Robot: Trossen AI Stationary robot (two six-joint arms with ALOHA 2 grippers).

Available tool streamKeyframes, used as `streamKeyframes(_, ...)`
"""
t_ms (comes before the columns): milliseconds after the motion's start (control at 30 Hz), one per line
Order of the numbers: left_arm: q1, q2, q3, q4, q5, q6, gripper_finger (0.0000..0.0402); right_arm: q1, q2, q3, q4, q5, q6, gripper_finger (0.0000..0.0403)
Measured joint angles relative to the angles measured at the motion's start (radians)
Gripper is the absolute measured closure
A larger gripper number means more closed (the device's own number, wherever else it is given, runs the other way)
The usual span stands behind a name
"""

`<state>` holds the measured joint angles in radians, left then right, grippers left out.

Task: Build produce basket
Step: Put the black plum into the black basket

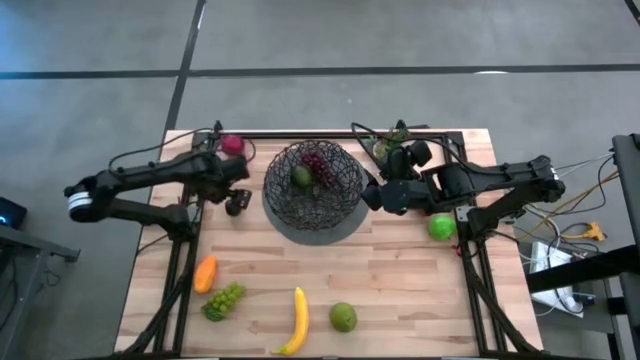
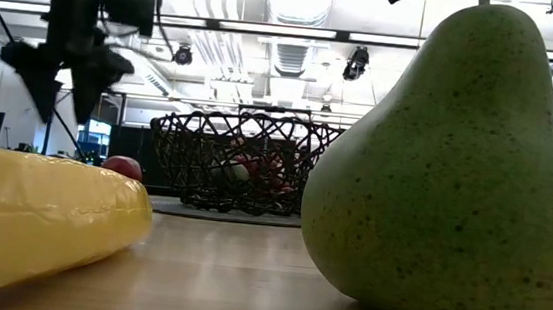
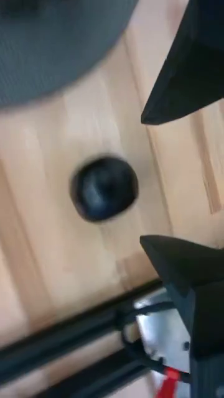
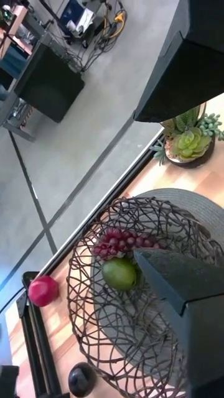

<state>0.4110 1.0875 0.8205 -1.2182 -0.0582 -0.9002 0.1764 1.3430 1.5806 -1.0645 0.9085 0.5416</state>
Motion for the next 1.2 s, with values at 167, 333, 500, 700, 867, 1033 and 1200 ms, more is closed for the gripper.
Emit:
streamKeyframes(167, 0.0, 0.026, -0.088, 0.047, -0.002, -0.064, 0.0087, 0.0, -0.005, 0.0, 0.0, 0.0, -0.004, 0.0074)
streamKeyframes(333, 0.0, 0.048, -0.156, 0.171, -0.004, -0.093, 0.0094, 0.0, -0.005, 0.0, 0.0, 0.0, -0.02, 0.0074)
streamKeyframes(500, 0.0, 0.079, -0.202, 0.236, -0.068, -0.145, 0.0108, 0.0, -0.005, 0.0, 0.0, 0.0, -0.021, 0.0074)
streamKeyframes(700, 0.0, 0.125, -0.204, 0.259, -0.157, -0.142, 0.0125, 0.0, -0.005, 0.0, 0.0, 0.0, -0.021, 0.0074)
streamKeyframes(867, 0.0, 0.156, -0.206, 0.268, -0.159, -0.094, 0.0159, 0.0, -0.005, 0.0, 0.0, 0.0, -0.021, 0.0074)
streamKeyframes(1033, 0.0, 0.158, -0.188, 0.241, -0.131, -0.007, 0.0202, 0.0, -0.005, 0.0, 0.0, 0.0, -0.021, 0.0074)
streamKeyframes(1200, -0.006, 0.091, -0.045, 0.099, -0.039, 0.07, 0.0205, 0.0, -0.006, 0.0, 0.0, 0.0, -0.021, 0.0074)
